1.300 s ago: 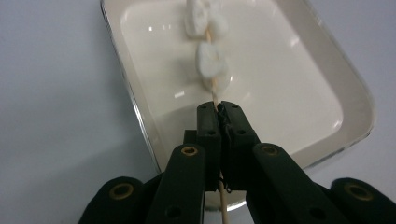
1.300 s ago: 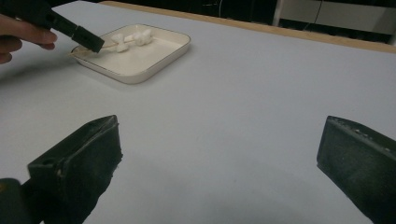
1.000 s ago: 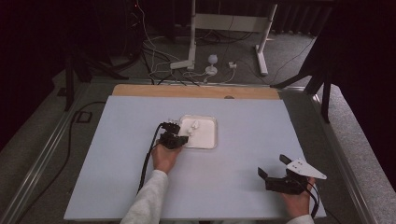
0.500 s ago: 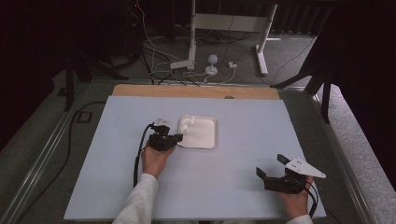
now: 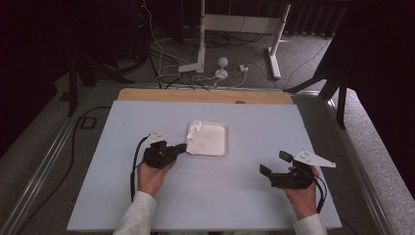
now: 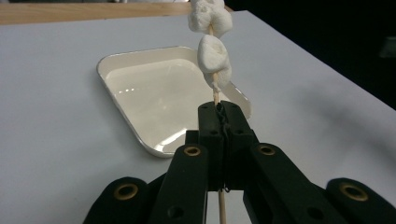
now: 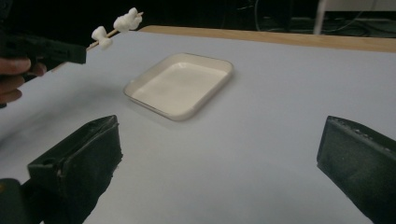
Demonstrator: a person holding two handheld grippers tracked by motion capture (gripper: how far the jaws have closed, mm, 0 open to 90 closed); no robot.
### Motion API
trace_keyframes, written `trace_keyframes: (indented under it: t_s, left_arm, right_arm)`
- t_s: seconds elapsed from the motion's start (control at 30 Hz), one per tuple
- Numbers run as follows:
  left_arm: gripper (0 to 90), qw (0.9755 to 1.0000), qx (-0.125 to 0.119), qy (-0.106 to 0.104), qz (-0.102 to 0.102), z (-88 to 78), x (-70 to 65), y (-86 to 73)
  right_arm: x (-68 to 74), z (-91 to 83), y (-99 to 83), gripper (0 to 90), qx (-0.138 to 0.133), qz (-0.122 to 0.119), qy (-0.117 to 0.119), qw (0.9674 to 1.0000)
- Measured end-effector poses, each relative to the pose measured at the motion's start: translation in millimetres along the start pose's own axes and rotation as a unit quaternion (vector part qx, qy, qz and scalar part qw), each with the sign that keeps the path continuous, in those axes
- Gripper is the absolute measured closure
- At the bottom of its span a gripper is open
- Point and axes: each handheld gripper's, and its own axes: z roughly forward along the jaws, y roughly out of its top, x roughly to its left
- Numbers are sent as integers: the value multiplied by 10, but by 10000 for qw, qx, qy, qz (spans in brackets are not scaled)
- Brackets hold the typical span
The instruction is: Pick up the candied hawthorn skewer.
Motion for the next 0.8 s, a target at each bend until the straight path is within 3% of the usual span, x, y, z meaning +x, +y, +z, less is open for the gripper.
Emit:
trace_keyframes:
  t_s: [0.3, 0.63, 0.8]
  left_arm:
    - [900, 9993, -236, -245, 172, -108, -57, -22]
    - [900, 9960, -622, -526, 360, -228, -138, -27]
    - [900, 9941, -749, -655, 434, -234, -149, -35]
  right_arm:
    - [129, 267, 352, 0, 8, -8, 420, 9991]
    - [389, 624, 784, 5, 23, -276, 846, 9960]
    - [443, 804, 992, 5, -26, -91, 1161, 9932]
